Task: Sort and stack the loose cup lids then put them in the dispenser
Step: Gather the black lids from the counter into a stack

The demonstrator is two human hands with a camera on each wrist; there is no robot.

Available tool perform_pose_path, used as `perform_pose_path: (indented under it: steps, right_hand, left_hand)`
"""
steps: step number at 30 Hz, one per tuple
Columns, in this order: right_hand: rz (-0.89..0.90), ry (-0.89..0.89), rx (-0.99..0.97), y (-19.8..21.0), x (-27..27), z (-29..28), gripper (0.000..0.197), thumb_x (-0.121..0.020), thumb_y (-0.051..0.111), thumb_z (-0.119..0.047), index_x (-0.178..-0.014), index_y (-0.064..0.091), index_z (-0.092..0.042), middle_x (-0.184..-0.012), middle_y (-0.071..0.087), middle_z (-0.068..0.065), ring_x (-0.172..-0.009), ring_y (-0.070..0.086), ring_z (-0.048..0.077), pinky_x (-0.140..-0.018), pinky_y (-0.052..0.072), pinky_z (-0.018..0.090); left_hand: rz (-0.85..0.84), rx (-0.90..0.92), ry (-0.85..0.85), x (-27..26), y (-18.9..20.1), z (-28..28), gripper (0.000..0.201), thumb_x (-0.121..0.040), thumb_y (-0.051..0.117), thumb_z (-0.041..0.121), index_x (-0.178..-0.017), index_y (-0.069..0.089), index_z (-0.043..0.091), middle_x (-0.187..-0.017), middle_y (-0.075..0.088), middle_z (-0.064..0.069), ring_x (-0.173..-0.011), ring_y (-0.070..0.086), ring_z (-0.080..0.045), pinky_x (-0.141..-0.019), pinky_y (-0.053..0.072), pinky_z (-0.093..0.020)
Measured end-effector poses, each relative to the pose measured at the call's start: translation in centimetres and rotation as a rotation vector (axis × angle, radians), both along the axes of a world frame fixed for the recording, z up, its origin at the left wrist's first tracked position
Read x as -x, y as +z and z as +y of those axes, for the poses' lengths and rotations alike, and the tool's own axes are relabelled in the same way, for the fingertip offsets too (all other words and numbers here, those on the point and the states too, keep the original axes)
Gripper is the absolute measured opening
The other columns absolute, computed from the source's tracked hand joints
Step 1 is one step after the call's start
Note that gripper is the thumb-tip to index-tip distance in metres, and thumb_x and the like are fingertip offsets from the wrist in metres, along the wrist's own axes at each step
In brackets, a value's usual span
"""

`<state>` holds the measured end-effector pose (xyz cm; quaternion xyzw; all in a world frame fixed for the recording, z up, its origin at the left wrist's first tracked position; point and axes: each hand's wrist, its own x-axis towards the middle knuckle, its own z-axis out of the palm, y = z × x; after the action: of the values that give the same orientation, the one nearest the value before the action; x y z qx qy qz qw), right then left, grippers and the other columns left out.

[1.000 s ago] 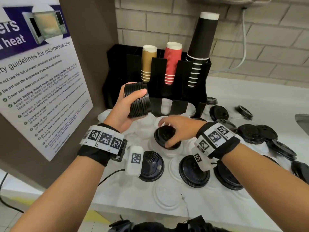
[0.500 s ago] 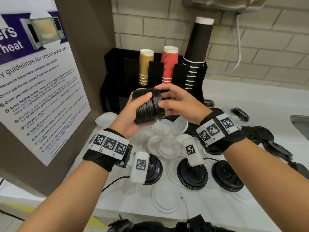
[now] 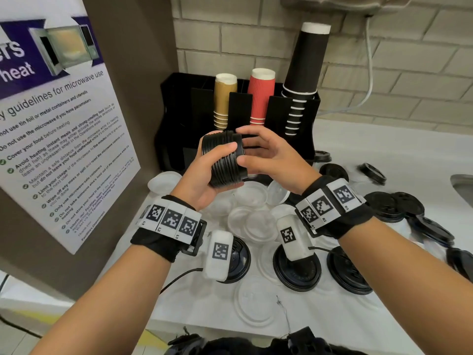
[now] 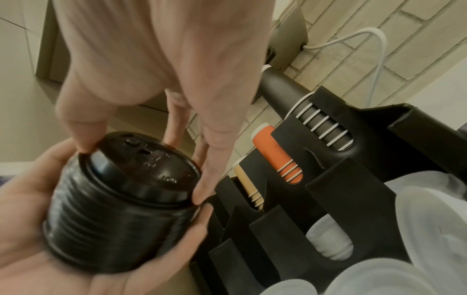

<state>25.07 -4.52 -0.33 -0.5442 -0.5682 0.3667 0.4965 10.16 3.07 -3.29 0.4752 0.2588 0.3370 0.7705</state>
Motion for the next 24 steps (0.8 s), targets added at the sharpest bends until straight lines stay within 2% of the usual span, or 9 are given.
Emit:
perform_pose_path:
  steps: [3,5,7,9,11,14,17,21,24]
  right_hand:
    - [-0.002,0.032,0.042,-0.4,0.3,0.2,0.057,-0.089,0.062,-0.009,-0.136,0.031,-0.011,-0.136,0.049,0.009,-0.123,0.053,0.018,-0.083,0.055,0.026]
    - [-0.084,0.087,0.106,-0.7,0.2,0.5,0.069,-0.089,0.062,-0.013,-0.141,0.017,-0.012,-0.144,0.042,0.01,-0.132,0.043,0.015,-0.099,0.048,0.028]
    - [-0.303,0.111,0.199,-1.0,0.2,0.4,0.074,-0.085,0.067,-0.027,-0.141,0.02,-0.014,-0.143,0.042,0.008,-0.132,0.04,0.013,-0.109,0.038,0.031]
    - [-0.694,0.184,0.307,-1.7,0.7,-0.1,0.064,-0.081,0.071,-0.042,-0.133,0.043,-0.015,-0.131,0.05,0.002,-0.123,0.048,0.016,-0.104,0.042,0.033]
    - [-1.018,0.385,0.403,-2.9,2.2,-0.6,0.056,-0.078,0.073,-0.047,-0.123,0.057,-0.018,-0.122,0.052,0.001,-0.114,0.05,0.02,-0.097,0.044,0.036]
    - [-1.287,0.601,0.415,-4.8,5.0,-1.3,0.069,-0.071,0.077,-0.046,-0.129,0.049,-0.023,-0.122,0.048,0.005,-0.112,0.045,0.024,-0.092,0.046,0.04]
    - [-1.47,0.563,0.346,-6.3,6.9,-1.9,0.088,-0.065,0.078,-0.058,-0.134,0.038,-0.021,-0.123,0.048,0.005,-0.11,0.046,0.025,-0.089,0.044,0.038]
    - [-1.549,0.519,0.323,-7.5,8.3,-2.0,0.088,-0.067,0.078,-0.053,-0.133,0.033,-0.014,-0.123,0.047,0.008,-0.107,0.048,0.025,-0.084,0.044,0.036]
    - [-1.37,0.494,0.352,-6.6,7.3,-1.4,0.086,-0.066,0.08,-0.047,-0.132,0.032,-0.018,-0.118,0.048,0.007,-0.104,0.049,0.024,-0.08,0.047,0.035]
  left_hand:
    - [0.001,-0.013,0.017,0.3,0.1,0.5,0.065,-0.072,0.069,0.029,-0.133,0.048,0.021,-0.126,0.06,-0.013,-0.103,0.066,-0.029,-0.072,0.058,-0.043]
    - [0.006,-0.041,0.039,0.8,0.0,1.0,0.056,-0.071,0.07,0.028,-0.123,0.051,0.027,-0.119,0.06,-0.008,-0.101,0.065,-0.025,-0.07,0.057,-0.042]
    - [0.007,-0.043,0.087,1.5,0.0,1.8,0.055,-0.07,0.071,0.028,-0.122,0.051,0.028,-0.116,0.06,-0.006,-0.101,0.064,-0.024,-0.071,0.057,-0.043]
    - [0.016,-0.017,0.142,2.3,0.2,2.7,0.067,-0.07,0.071,0.029,-0.132,0.049,0.022,-0.114,0.06,-0.006,-0.1,0.064,-0.024,-0.072,0.058,-0.043]
    - [0.01,0.006,0.177,3.0,0.5,3.5,0.076,-0.07,0.071,0.03,-0.139,0.044,0.017,-0.113,0.06,-0.006,-0.098,0.065,-0.024,-0.07,0.058,-0.042]
    - [-0.006,0.006,0.181,3.4,0.9,3.8,0.076,-0.073,0.071,0.029,-0.141,0.042,0.016,-0.112,0.061,-0.007,-0.097,0.066,-0.024,-0.067,0.057,-0.041]
    - [-0.016,-0.001,0.171,3.3,1.2,3.7,0.076,-0.073,0.072,0.03,-0.142,0.041,0.015,-0.117,0.059,-0.008,-0.104,0.063,-0.028,-0.069,0.057,-0.042]
    - [-0.013,-0.008,0.156,3.2,1.2,3.4,0.075,-0.073,0.072,0.03,-0.141,0.042,0.016,-0.123,0.057,-0.01,-0.11,0.061,-0.03,-0.073,0.057,-0.044]
    - [-0.012,-0.012,0.151,3.3,1.0,3.3,0.075,-0.073,0.072,0.03,-0.14,0.042,0.017,-0.123,0.057,-0.01,-0.109,0.062,-0.029,-0.075,0.057,-0.044]
